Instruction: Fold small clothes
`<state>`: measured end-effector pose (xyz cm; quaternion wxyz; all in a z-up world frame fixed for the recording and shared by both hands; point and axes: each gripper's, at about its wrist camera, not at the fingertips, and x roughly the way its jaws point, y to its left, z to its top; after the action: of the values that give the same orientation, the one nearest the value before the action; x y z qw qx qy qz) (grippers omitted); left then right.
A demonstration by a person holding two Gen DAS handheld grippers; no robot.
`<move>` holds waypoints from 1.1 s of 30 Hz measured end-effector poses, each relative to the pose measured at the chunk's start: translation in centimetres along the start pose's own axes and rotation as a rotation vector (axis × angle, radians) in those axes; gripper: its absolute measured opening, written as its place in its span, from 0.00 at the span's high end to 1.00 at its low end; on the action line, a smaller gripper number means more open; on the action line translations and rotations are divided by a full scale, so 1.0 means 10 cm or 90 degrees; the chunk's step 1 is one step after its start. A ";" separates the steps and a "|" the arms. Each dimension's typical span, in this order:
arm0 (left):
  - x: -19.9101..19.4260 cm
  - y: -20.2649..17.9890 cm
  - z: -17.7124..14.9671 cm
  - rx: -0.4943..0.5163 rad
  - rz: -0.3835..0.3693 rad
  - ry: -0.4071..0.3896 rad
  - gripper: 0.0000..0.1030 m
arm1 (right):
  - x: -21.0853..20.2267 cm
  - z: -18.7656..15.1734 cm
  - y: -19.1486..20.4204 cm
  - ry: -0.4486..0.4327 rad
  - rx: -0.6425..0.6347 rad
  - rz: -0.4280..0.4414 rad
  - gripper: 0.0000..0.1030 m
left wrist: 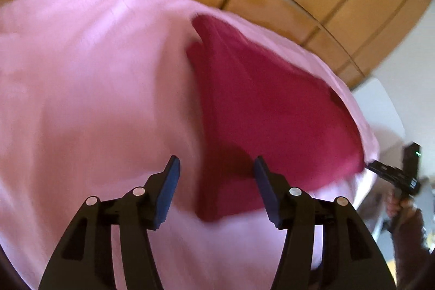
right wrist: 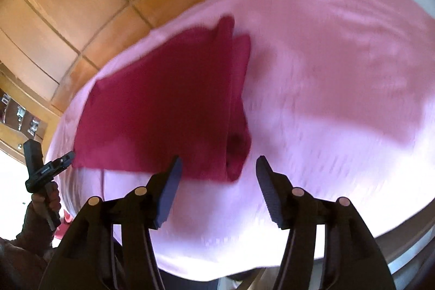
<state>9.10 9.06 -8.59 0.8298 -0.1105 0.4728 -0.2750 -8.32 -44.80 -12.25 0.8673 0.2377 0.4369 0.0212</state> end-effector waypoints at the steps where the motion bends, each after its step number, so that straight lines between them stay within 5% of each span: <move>1: 0.02 -0.03 -0.08 0.009 -0.001 0.001 0.46 | 0.07 -0.04 0.01 0.008 0.001 -0.009 0.75; 3: 0.06 -0.04 -0.13 0.012 0.003 -0.003 0.47 | 0.15 -0.07 0.04 0.018 0.004 -0.025 0.83; 5: 0.10 -0.05 -0.12 0.006 -0.005 -0.001 0.70 | 0.09 -0.06 0.08 0.005 -0.006 -0.035 0.87; 8: 0.03 -0.03 -0.08 0.016 0.005 -0.009 0.83 | -0.17 0.00 0.18 -0.030 -0.034 -0.050 0.89; 12: -0.05 -0.05 -0.16 0.032 0.004 -0.004 0.84 | -0.03 -0.04 0.05 0.006 -0.026 -0.083 0.91; 14: -0.01 -0.05 -0.23 0.026 0.010 0.005 0.84 | 0.21 -0.16 -0.08 0.046 -0.004 -0.110 1.00; 17: -0.05 -0.03 -0.22 0.006 0.021 0.003 0.80 | 0.18 -0.19 -0.17 0.034 0.028 -0.103 1.00; 21: -0.21 -0.12 -0.08 0.013 0.063 -0.039 0.78 | -0.05 -0.04 -0.08 -0.005 0.006 -0.139 0.90; 24: -0.32 -0.15 0.03 0.003 0.071 -0.081 0.78 | -0.18 0.13 0.11 -0.069 -0.012 -0.147 0.52; 25: -0.34 -0.17 0.08 -0.002 0.065 -0.096 0.78 | -0.18 0.20 0.20 -0.086 -0.022 -0.147 0.47; 29: -0.21 -0.34 0.29 0.015 0.069 -0.106 0.78 | 0.15 0.49 0.71 -0.102 -0.087 -0.121 0.44; 33: -0.02 -0.53 0.43 0.043 0.079 -0.099 0.78 | 0.69 0.79 1.15 -0.086 -0.160 -0.150 0.37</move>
<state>10.81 4.49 -3.77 0.8826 -0.0739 0.4033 -0.2299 3.93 -36.08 -8.45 0.9141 0.0751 0.3963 -0.0423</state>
